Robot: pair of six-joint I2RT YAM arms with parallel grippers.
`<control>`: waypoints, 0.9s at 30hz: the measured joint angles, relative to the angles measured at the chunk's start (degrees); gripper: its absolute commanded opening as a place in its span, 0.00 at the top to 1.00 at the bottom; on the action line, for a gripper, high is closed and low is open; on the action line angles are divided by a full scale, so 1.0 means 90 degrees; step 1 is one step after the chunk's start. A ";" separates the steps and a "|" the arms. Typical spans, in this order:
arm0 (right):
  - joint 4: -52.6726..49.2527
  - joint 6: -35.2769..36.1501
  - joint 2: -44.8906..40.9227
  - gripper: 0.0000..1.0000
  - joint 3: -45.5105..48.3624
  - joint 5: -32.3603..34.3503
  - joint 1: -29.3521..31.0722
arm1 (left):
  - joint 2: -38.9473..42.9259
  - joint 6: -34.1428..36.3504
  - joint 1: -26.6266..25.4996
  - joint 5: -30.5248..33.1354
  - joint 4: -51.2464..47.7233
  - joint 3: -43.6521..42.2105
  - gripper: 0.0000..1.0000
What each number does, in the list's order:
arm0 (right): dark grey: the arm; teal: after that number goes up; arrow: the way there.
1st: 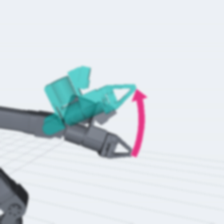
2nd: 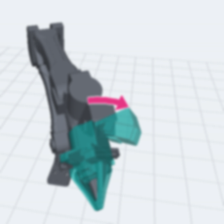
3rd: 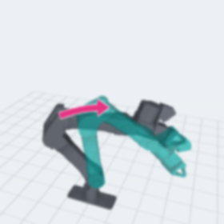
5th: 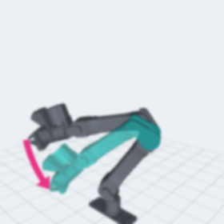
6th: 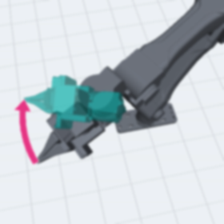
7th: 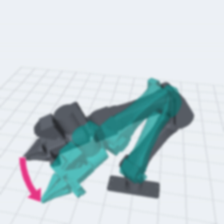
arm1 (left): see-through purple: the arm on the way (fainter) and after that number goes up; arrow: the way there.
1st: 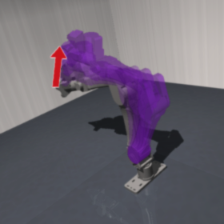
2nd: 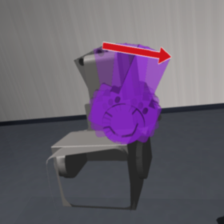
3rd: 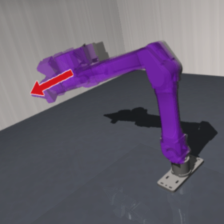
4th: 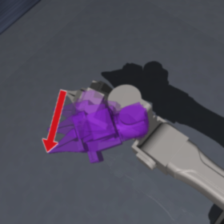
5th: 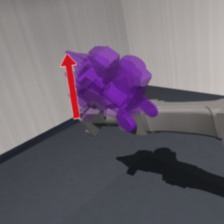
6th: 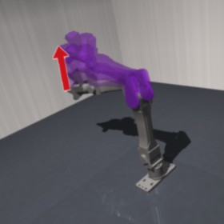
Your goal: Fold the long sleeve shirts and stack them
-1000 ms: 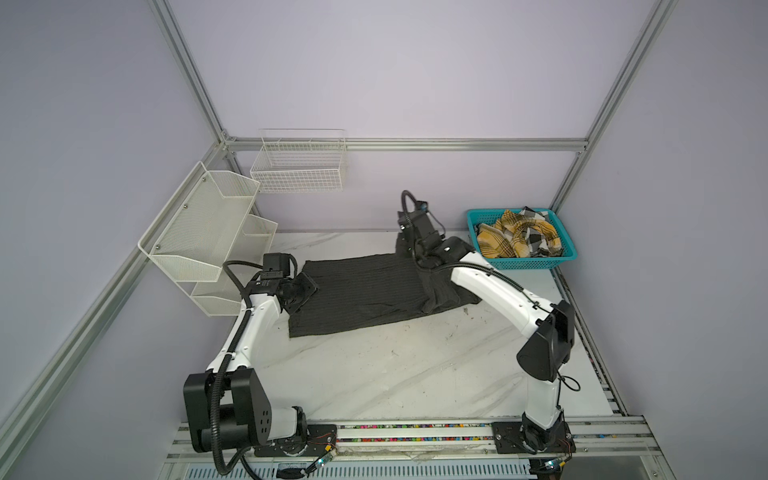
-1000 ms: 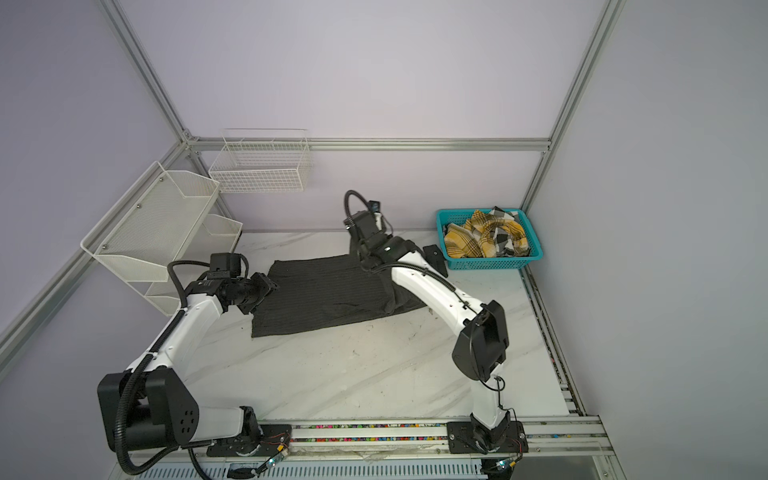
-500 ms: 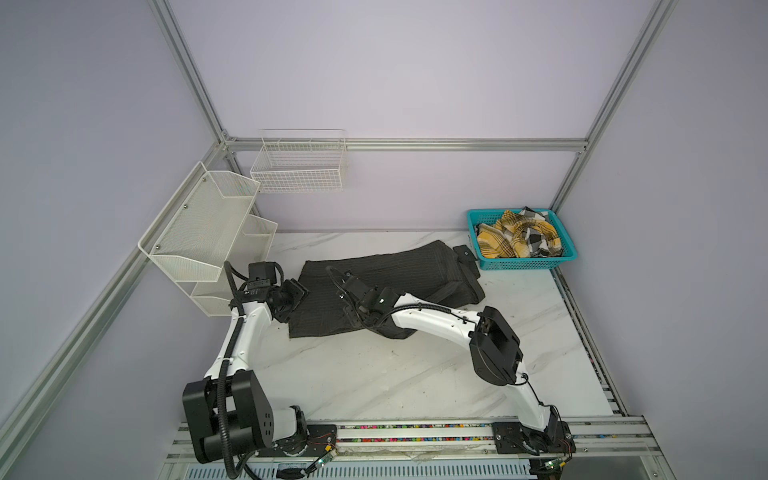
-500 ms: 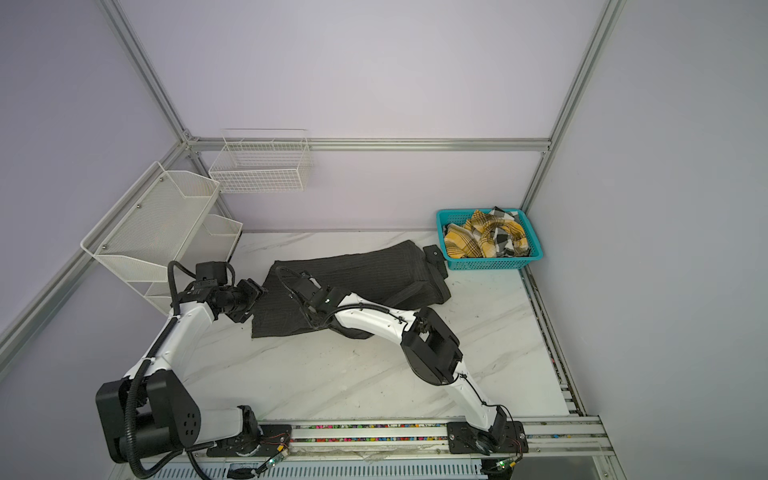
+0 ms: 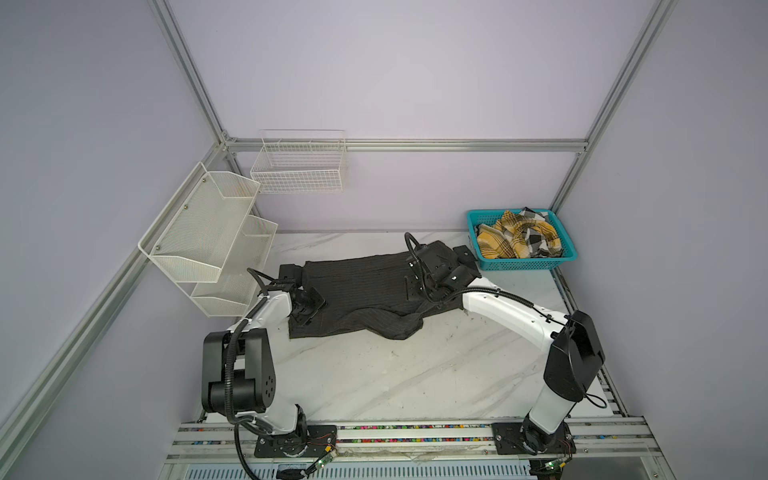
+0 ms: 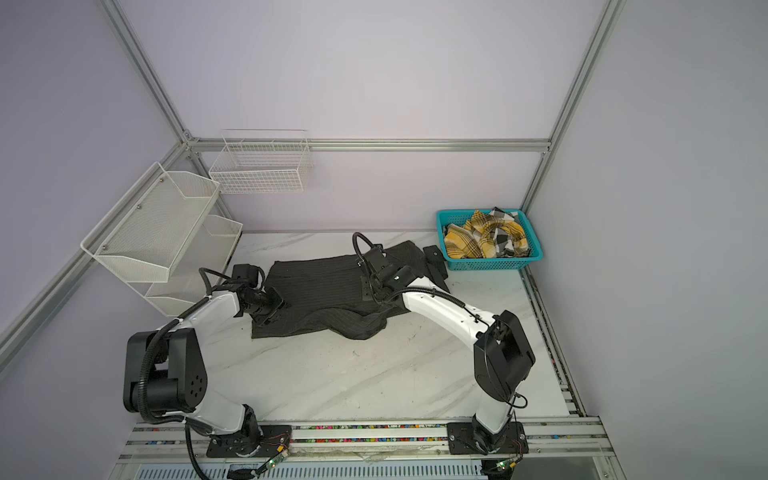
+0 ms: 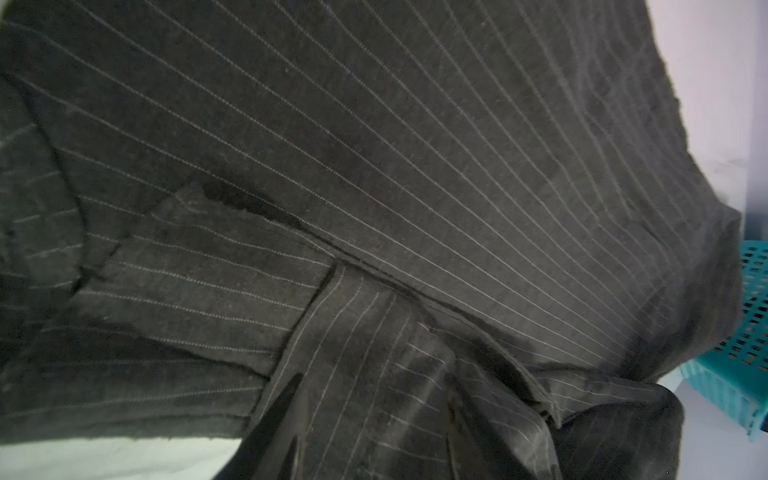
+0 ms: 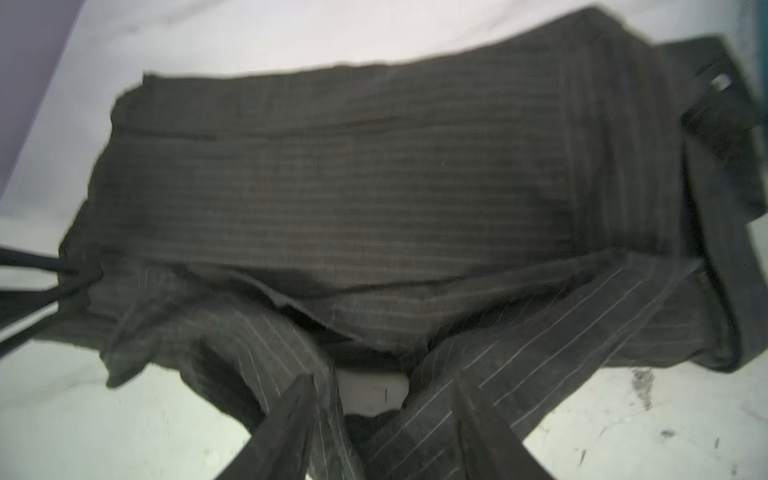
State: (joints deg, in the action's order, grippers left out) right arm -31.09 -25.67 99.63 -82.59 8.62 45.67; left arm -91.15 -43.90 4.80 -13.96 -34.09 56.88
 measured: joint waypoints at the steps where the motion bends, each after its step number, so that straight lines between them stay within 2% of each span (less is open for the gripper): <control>1: -0.0010 -0.0024 0.0000 0.45 0.0136 -0.0097 0.0036 | -0.0104 0.0002 0.0002 0.0080 -0.0012 0.0000 0.52; 5: -0.0032 -0.0121 0.0000 0.45 0.0469 -0.0542 0.0095 | -0.0425 0.0012 0.0005 0.0330 -0.0126 0.0000 0.47; 9: 0.0000 -0.0197 0.0000 0.45 0.0488 -0.0721 0.0092 | -0.0510 0.0002 0.0007 0.0369 -0.0109 0.0000 0.48; 27: 0.0000 -0.0622 0.0000 0.45 0.0500 -0.0860 -0.0087 | -0.0583 -0.0228 -0.0143 -0.0376 0.0155 -0.0109 0.52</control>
State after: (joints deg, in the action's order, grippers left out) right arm -31.09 -31.27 99.63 -78.08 0.89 44.88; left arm -96.40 -45.95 3.51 -17.34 -32.69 55.90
